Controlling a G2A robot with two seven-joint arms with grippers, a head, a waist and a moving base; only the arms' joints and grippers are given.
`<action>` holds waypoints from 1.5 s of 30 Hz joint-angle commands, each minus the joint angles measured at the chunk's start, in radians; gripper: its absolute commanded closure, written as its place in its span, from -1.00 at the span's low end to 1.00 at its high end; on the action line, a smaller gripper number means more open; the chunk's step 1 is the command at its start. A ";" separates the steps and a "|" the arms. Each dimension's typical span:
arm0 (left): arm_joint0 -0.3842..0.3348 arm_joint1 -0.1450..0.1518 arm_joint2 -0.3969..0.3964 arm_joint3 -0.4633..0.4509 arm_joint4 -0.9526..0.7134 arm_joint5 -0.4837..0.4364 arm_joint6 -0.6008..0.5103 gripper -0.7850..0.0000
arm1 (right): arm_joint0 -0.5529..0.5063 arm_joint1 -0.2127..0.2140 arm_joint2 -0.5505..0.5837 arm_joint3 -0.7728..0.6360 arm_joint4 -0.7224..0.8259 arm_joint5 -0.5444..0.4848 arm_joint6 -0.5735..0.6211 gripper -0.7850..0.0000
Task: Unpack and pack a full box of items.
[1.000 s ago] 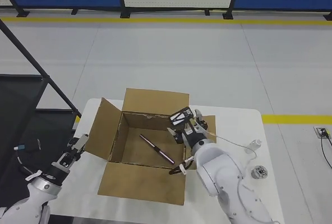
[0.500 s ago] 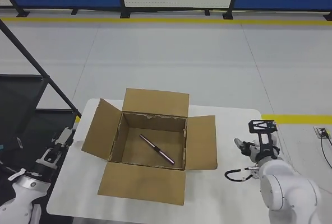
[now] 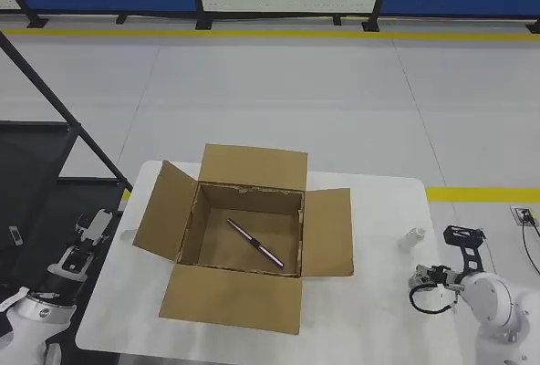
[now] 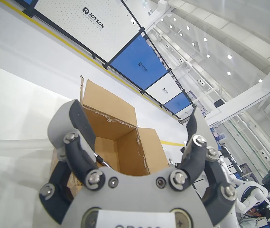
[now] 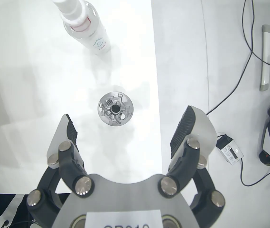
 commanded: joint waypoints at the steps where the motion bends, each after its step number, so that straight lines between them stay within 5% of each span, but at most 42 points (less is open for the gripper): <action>1: 0.000 0.000 0.000 0.000 0.000 0.000 0.000 -1.00 | 0.018 0.004 0.000 0.055 0.024 -0.026 -0.004 -1.00; 11: 0.000 0.000 0.000 0.000 0.000 0.000 0.000 -1.00 | 0.125 0.019 -0.040 0.312 0.056 -0.072 -0.071 -0.98; 13: 0.000 0.000 0.000 0.000 0.000 0.000 0.000 -1.00 | 0.134 0.022 -0.044 0.332 0.054 -0.070 -0.067 0.02; 20: 0.000 0.000 0.000 0.000 0.000 0.000 0.000 -1.00 | 0.137 0.032 -0.051 0.340 0.067 -0.062 -0.068 1.00; 30: 0.000 0.000 0.000 0.000 0.000 0.000 0.000 -1.00 | 0.074 0.041 -0.047 0.208 0.103 -0.029 -0.133 1.00; 38: 0.000 0.000 0.000 0.000 0.000 0.000 0.000 -1.00 | -0.039 0.033 -0.132 -0.199 0.029 0.117 -0.224 1.00; 45: 0.000 0.000 0.000 0.000 0.000 0.000 0.000 -1.00 | -0.029 0.026 -0.288 -0.428 -0.050 0.157 -0.283 1.00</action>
